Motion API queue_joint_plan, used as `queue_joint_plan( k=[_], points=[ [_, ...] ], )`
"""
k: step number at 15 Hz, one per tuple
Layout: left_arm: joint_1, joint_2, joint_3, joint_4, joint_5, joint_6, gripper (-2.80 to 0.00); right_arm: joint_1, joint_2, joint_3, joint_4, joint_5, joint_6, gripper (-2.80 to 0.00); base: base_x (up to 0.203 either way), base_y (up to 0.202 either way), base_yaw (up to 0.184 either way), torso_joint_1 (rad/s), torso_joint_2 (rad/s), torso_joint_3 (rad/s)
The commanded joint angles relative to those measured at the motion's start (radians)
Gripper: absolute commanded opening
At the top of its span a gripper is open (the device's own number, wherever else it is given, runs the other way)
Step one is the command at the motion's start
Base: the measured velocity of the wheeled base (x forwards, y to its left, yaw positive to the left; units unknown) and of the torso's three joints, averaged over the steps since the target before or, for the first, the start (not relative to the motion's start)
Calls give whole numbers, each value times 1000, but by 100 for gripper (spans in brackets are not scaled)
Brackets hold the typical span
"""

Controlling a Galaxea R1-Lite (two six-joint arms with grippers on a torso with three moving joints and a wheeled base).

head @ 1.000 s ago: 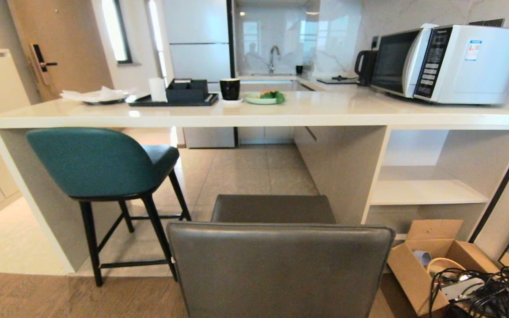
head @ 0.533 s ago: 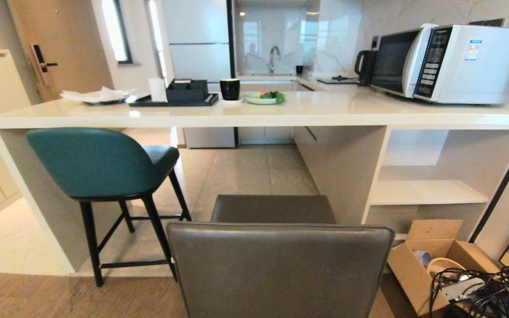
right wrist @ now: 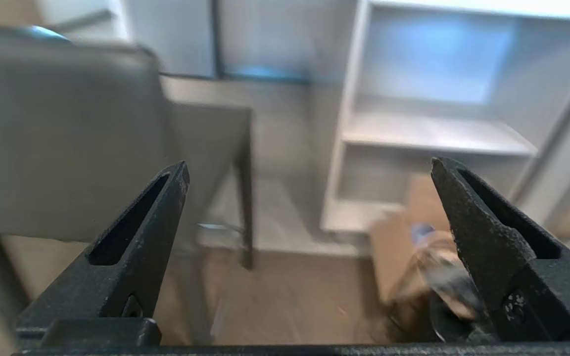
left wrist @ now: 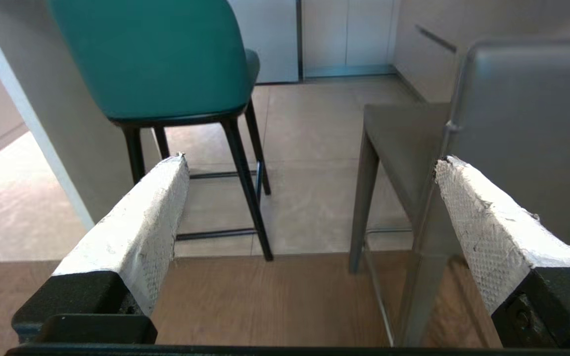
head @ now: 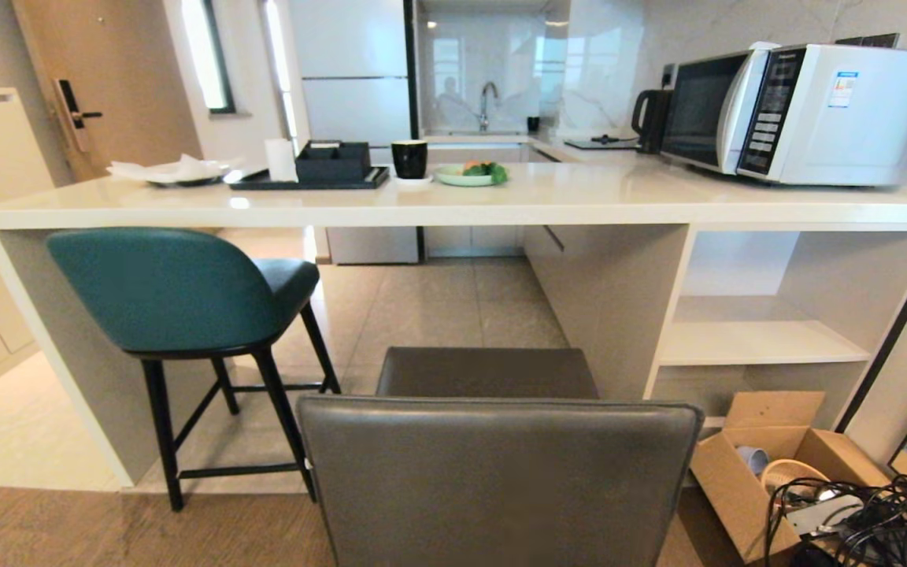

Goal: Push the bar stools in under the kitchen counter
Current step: Pull the blue chair out from under the dining table

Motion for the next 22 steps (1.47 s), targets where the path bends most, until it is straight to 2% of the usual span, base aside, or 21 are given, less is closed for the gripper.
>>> queue_joint_plan(
  k=[1, 5, 6, 7, 10, 18, 20, 22],
  points=[
    [0, -13, 104, -78, -3, 5, 0, 0, -5, 96, -49, -25, -9, 0, 0, 0, 0, 0, 0, 0],
    [1, -13, 229, -210, -2, 16, 0, 0, -5, 328, -287, -40, -61, 0, 0, 0, 0, 0, 0, 0],
    [1, -13, 261, -231, 0, 19, 0, 0, -5, 375, -359, -41, -73, 0, 0, 0, 0, 0, 0, 0],
    [1, -13, 291, -253, 2, 28, 0, 0, -5, 385, -376, -43, -80, 0, 0, 0, 0, 0, 0, 0],
    [1, -13, 296, -222, 5, 22, 0, 0, -4, 383, -328, -45, -67, 0, 0, 0, 0, 0, 0, 0],
    [1, -13, 296, -223, 22, -11, 0, 0, -5, 382, -331, -60, -5, 0, 0, 0, 0, 0, 0, 0],
    [0, -13, 296, -226, 42, -47, 0, 0, -5, 382, -331, -66, 8, 0, 0, 0, 0, 0, 0, 0],
    [-1, -13, 296, -227, 43, -55, 0, 1, -5, 382, -331, -64, 20, 0, 0, 0, 0, 0, 0, 0]
  ],
)
